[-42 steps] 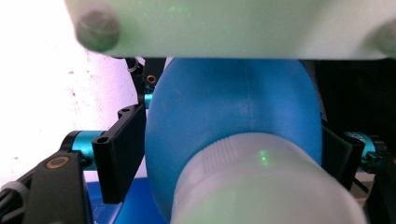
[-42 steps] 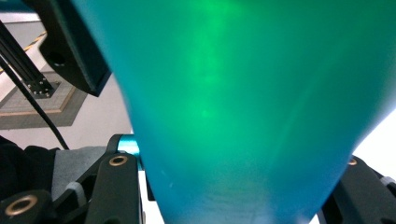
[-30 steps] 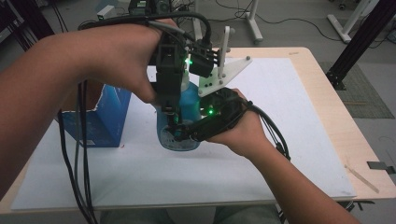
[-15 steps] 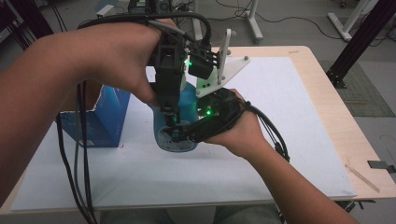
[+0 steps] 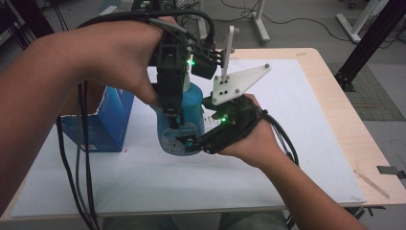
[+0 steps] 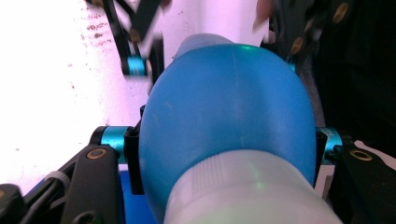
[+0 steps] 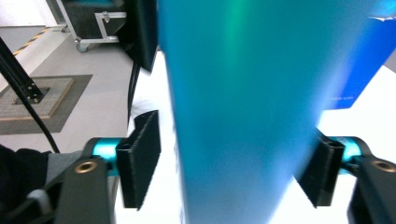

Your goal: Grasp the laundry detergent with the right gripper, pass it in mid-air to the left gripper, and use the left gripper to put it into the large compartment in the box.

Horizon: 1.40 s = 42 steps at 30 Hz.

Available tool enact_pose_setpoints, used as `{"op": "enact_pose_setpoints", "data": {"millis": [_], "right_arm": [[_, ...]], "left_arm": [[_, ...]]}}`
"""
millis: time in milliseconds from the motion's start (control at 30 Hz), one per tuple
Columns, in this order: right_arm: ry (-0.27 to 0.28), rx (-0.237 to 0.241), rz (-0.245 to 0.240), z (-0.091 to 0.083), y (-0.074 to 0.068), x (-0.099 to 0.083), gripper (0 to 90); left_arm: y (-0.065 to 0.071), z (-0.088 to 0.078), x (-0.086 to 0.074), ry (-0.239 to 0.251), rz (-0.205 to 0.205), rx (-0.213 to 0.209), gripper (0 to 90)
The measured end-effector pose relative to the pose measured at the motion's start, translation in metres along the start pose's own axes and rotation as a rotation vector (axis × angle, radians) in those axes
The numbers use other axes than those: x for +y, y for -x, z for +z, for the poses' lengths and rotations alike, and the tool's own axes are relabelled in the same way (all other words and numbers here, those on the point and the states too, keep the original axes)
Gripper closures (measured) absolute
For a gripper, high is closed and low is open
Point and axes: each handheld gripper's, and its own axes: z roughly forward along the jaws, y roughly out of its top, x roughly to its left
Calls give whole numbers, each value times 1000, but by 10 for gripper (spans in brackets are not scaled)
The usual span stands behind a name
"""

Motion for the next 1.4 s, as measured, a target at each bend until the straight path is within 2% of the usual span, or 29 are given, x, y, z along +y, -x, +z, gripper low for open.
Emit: {"op": "enact_pose_setpoints", "data": {"millis": [100,133,167,267,300,333,367,400,467,633,700,833,900,1033,1100,1133,1167,1200,1300,1333,1400], "right_arm": [[-3,-11,7,-9,2,-3,239],[-15,-33,12,-17,3,-6,222],[-15,-33,12,-17,3,-6,222],[-43,-55,18,-32,7,-10,213],[-54,-66,16,-35,9,-11,163],[-54,-66,16,-35,9,-11,163],[-100,-101,17,-39,11,-11,125],[-100,-101,17,-39,11,-11,125],[-137,-113,4,-43,12,-11,126],[-176,-118,-23,-51,16,-8,110],[-184,-148,-37,-54,17,-7,25],[-239,-179,-71,-61,21,-2,22],[-250,-182,-72,-63,22,-1,11],[-335,-186,-81,-69,31,4,5],[-410,-194,-104,-73,37,8,5],[-410,-194,-104,-73,37,8,5],[-459,-190,-118,-76,41,11,5],[-459,-190,-118,-76,41,11,5],[-535,-187,-123,-81,48,14,5],[-576,-191,-120,-85,51,16,5],[-592,-198,-122,-86,52,17,5]], "left_arm": [[-1,-1,-1,-4,-2,-1,390],[-1,-1,-3,-8,-14,1,390],[-1,-1,-3,-8,-14,1,390],[-2,-3,-7,-4,-25,1,389],[-2,-3,-7,-4,-25,1,389],[-3,-4,-8,-3,-26,3,389],[-3,-6,-9,-1,-27,3,389],[-3,-7,-10,1,-34,5,389],[-4,-9,-13,4,-46,3,389],[-6,-15,-19,6,-76,-1,389],[-7,-17,-22,8,-92,-4,389],[-7,-22,-29,13,-117,-6,389],[-8,-26,-32,20,-133,-12,388],[-9,-36,-39,49,-159,-19,388],[-10,-41,-43,58,-181,-14,388],[-10,-44,-46,61,-196,-11,388],[-10,-47,-48,65,-213,-11,387],[-10,-50,-52,69,-224,-11,387],[-13,-60,-62,87,-272,-18,387],[-14,-63,-66,86,-285,-22,387],[-17,-69,-74,99,-318,-22,387]]}}
